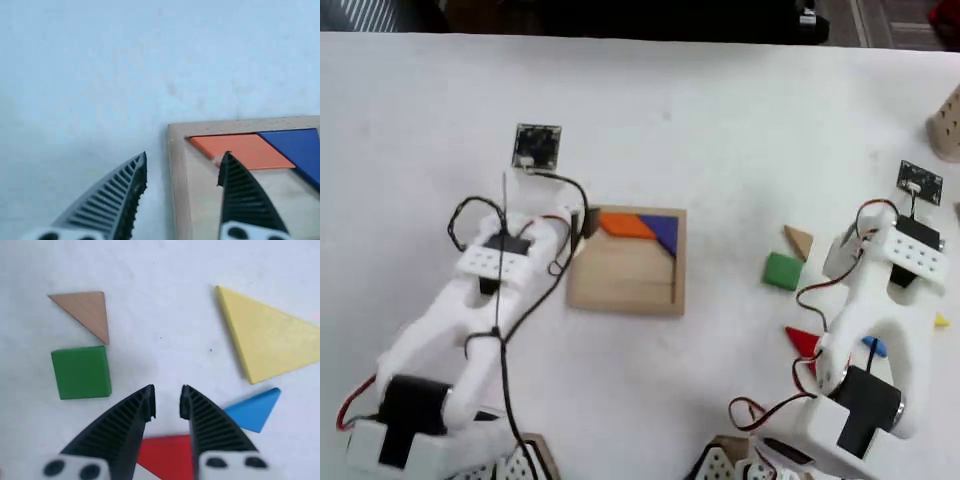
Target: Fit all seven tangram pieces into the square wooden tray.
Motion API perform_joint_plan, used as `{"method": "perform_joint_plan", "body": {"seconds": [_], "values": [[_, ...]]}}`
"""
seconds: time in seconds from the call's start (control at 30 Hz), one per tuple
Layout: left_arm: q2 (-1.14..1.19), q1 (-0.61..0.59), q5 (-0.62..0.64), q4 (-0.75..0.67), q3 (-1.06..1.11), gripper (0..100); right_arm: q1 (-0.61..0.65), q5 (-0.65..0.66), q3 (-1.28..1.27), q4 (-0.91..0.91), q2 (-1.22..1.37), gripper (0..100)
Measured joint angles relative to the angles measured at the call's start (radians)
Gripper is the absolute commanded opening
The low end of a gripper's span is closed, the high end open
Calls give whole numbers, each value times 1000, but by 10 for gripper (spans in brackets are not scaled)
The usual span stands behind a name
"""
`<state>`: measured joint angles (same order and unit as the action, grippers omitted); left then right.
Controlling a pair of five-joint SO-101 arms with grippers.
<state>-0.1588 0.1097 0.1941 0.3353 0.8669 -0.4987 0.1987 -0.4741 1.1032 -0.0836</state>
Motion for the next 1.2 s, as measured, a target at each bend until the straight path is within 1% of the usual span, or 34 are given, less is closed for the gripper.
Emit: {"method": "perform_joint_plan", "body": {"seconds": [0.1,0.23,0.37,0.53,0.9,1.03,1.13,1.2], "values": [[83,0,0,0,-44,179,-31,123,0,2,0,166],[130,0,0,0,-81,169,-74,166,0,31,0,166],[133,0,0,-2,-89,169,-107,169,0,95,0,166],[133,-11,0,-2,-89,169,-109,170,0,163,0,166],[135,-72,0,-6,-110,169,-109,170,0,164,0,167],[135,-71,0,-8,-117,170,-100,120,23,175,0,168],[135,-92,0,-8,-127,172,-81,106,58,201,0,169],[135,-98,0,-8,-127,202,-68,101,83,204,0,169]]}}
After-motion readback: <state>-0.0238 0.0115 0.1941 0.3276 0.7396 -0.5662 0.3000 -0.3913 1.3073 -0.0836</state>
